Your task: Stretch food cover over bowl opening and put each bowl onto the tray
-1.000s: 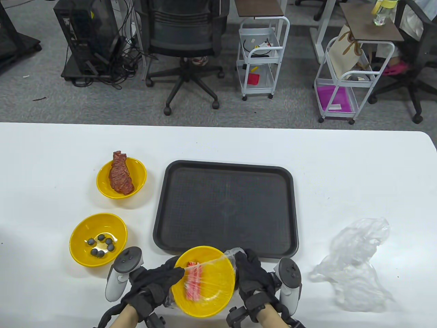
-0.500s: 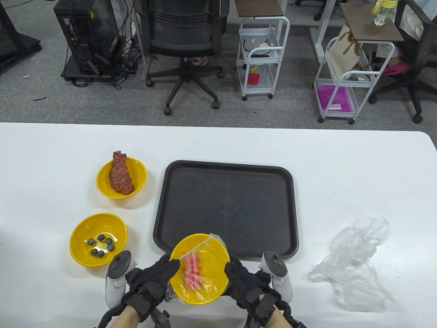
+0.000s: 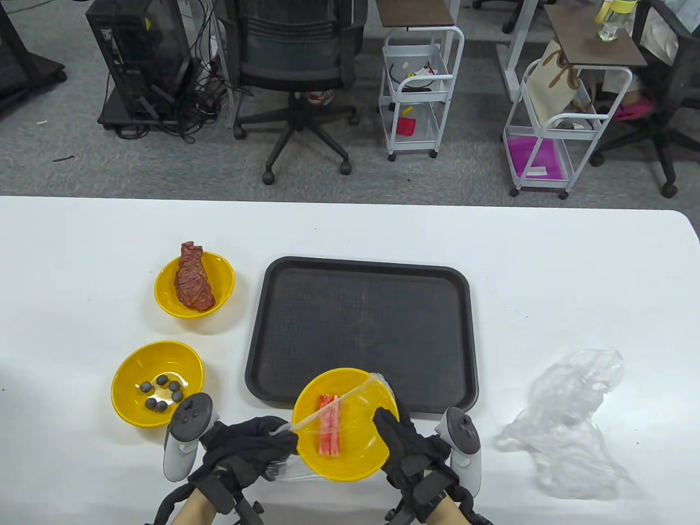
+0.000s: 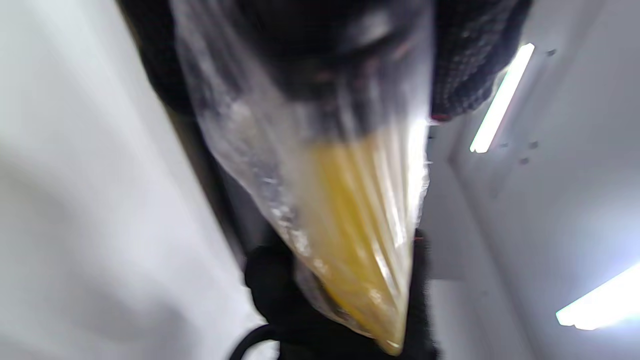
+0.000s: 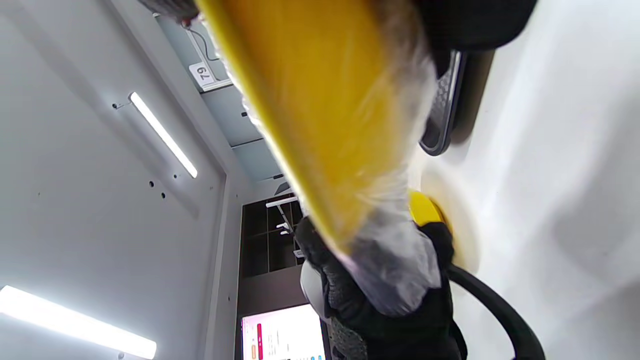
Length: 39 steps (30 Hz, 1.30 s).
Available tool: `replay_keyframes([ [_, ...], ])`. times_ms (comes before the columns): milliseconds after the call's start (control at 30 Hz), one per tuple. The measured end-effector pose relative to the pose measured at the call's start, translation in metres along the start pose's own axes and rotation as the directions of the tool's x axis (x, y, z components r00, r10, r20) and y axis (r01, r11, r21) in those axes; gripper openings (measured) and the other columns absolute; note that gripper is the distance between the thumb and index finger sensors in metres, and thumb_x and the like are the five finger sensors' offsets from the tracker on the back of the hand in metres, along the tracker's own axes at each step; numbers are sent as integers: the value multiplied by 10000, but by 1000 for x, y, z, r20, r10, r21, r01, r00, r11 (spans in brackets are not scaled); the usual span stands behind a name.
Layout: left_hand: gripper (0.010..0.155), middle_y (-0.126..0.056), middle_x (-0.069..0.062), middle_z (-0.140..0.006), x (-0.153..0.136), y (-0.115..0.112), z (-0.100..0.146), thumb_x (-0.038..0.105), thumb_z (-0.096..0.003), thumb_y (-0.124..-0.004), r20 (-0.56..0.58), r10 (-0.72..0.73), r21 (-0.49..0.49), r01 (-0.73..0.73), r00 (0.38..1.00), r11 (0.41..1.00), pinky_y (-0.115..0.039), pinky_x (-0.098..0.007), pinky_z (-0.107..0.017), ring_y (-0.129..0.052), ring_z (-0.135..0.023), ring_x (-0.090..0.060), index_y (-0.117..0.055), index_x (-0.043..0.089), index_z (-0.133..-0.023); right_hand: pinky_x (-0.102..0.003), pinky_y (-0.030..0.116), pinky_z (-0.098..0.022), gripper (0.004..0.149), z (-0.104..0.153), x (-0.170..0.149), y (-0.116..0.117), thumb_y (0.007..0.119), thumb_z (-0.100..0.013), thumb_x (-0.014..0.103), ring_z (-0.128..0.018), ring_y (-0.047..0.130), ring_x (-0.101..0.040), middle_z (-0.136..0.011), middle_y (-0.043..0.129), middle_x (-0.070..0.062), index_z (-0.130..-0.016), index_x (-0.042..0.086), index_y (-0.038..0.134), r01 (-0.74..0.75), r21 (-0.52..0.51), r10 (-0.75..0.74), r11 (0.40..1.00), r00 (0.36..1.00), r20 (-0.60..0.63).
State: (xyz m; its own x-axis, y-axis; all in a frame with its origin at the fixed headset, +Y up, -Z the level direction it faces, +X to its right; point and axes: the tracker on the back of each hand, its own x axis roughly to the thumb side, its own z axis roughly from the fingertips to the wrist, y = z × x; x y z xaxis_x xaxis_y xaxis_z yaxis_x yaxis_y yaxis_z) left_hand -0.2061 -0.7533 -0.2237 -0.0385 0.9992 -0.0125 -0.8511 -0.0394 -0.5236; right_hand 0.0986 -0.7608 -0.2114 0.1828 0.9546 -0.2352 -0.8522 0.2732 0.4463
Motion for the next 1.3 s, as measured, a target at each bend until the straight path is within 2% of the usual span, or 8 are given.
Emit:
replay_keyframes([
  [167, 415, -923, -56, -607, 5, 1, 6, 465, -507, -737, 84, -40, 147, 27, 996, 989, -898, -306, -425, -913, -228, 29, -919, 187, -756, -607, 600, -582, 678, 0, 3, 1, 566, -568, 542, -791, 738, -428, -967, 527, -260, -1097, 384, 172, -46, 33, 46, 998, 999, 3],
  [333, 383, -667, -68, -1041, 1, -4, 9, 454, -545, -648, 112, 21, 205, -44, 993, 978, -616, -632, -656, -811, -834, -244, -804, 265, -839, -633, 564, -591, 673, -6, -2, 11, 562, -568, 551, -780, 743, -422, -966, 550, -255, -1107, 388, 192, -121, 193, 130, 974, 991, -37],
  [400, 400, -639, -64, -1147, -4, -5, 7, 447, -566, -612, 115, 97, 179, -117, 989, 977, -628, -643, -663, -710, -996, -407, -766, 196, -836, -656, 528, -599, 673, -9, -4, 17, 578, -566, 547, -787, 727, -441, -970, 547, -265, -1108, 395, 210, -128, 240, 145, 962, 988, -56],
  [467, 391, -769, -113, -1051, -13, -9, 3, 442, -572, -609, 119, 254, 117, -268, 960, 956, -775, -551, -627, -918, -864, -300, -784, 182, -806, -661, 524, -596, 656, -12, -9, 23, 581, -560, 540, -786, 724, -451, -962, 559, -264, -1102, 396, 241, -141, 300, 171, 944, 982, -77],
  [867, 405, -729, -34, -1025, -52, -28, -2, 450, -619, -500, -48, 677, 27, -677, 734, 736, -756, -420, -682, -815, -881, -244, -692, 163, -830, -612, 576, -626, 687, -18, -18, 28, 561, -567, 597, -871, 670, -481, -1022, 472, -241, -1098, 352, 200, 6, 374, 21, 927, 998, -67],
  [1000, 395, -753, -82, -1008, -53, -26, -3, 417, -611, -567, -180, 600, 58, -601, 779, 797, -828, -393, -598, -881, -799, -268, -729, 126, -823, -593, 615, -597, 691, -18, -19, 28, 543, -564, 590, -821, 703, -493, -990, 482, -284, -1098, 320, 198, 21, 373, 6, 927, 997, -73],
  [1133, 421, -702, -137, -1056, -42, -19, -2, 412, -611, -569, -261, 309, -19, -325, 915, 946, -866, -341, -552, -915, -763, -222, -699, 137, -901, -589, 641, -565, 676, -14, -17, 21, 549, -570, 597, -780, 732, -505, -982, 508, -287, -1107, 305, 261, 70, 244, -62, 967, 997, -44],
  [1300, 535, -690, -263, -1057, -41, -14, -2, 373, -591, -627, -385, 207, -62, -249, 900, 966, -867, -397, -507, -946, -719, -285, -561, 234, -1103, -588, 642, -556, 657, -11, -18, 19, 522, -576, 608, -774, 729, -508, -977, 504, -296, -1113, 317, 278, 56, 246, -42, 968, 997, -58],
])
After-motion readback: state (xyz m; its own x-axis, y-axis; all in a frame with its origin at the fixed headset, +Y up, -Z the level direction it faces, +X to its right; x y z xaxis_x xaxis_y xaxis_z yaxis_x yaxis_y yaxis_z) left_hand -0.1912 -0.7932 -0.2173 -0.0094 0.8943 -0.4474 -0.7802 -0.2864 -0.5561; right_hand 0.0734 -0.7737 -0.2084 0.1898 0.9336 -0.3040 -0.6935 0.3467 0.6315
